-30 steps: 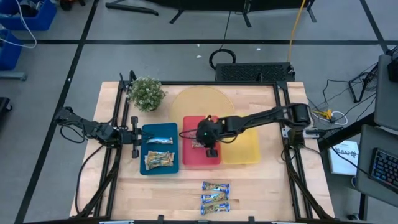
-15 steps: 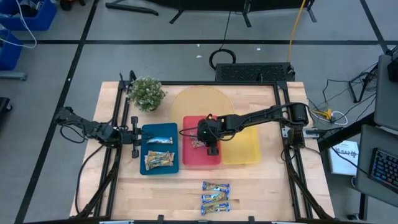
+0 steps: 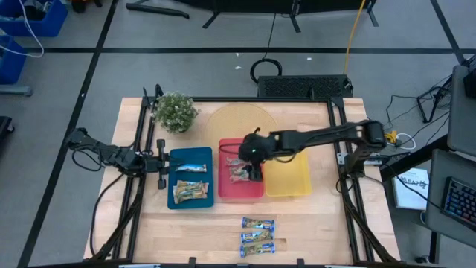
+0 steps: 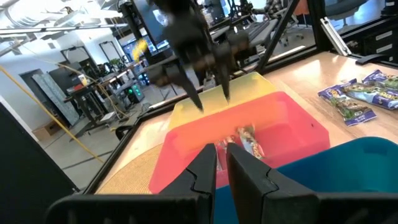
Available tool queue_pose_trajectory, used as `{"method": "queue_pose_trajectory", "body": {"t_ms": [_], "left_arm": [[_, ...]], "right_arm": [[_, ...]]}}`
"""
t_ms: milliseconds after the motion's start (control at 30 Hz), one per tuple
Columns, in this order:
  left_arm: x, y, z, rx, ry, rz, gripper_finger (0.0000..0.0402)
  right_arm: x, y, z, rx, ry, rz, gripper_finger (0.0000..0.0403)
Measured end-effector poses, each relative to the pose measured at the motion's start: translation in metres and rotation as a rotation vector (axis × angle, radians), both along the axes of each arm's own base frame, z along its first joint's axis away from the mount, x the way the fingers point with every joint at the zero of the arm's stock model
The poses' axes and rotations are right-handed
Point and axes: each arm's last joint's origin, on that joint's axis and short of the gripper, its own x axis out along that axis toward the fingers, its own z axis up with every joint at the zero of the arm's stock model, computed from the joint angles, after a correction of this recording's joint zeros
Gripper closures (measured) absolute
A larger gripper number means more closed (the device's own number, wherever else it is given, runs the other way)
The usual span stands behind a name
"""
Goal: Pick and place Granola Bars by type
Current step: Put the blue granola bar into the yellow bin
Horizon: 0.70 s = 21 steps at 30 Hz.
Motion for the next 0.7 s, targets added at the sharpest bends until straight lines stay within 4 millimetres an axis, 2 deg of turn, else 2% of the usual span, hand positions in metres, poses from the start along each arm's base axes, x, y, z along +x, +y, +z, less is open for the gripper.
{"method": "queue_pose_trajectory", "body": {"t_ms": [233, 400, 500, 600, 700], "left_arm": [[0.000, 0.000, 0.000, -0.003, 0.000, 0.000, 0.0355], [0.000, 0.000, 0.000, -0.007, 0.000, 0.001, 0.0355], [0.000, 0.001, 0.000, 0.040, 0.001, 0.022, 0.0355], [0.000, 0.002, 0.000, 0.047, 0.001, 0.074, 0.0355], [0.000, 0.003, 0.000, 0.028, -0.001, 0.100, 0.0355]], "right_arm": [[-0.043, 0.015, 0.069, 0.045, -0.147, -0.007, 0.0202], [-0.091, 0.035, 0.106, -0.068, -0.253, -0.047, 0.0262], [-0.124, 0.045, 0.112, -0.111, -0.345, -0.089, 0.0319], [-0.158, 0.052, 0.104, -0.077, -0.441, -0.070, 0.0380], [-0.190, 0.057, 0.085, -0.030, -0.531, -0.016, 0.0394]]}}
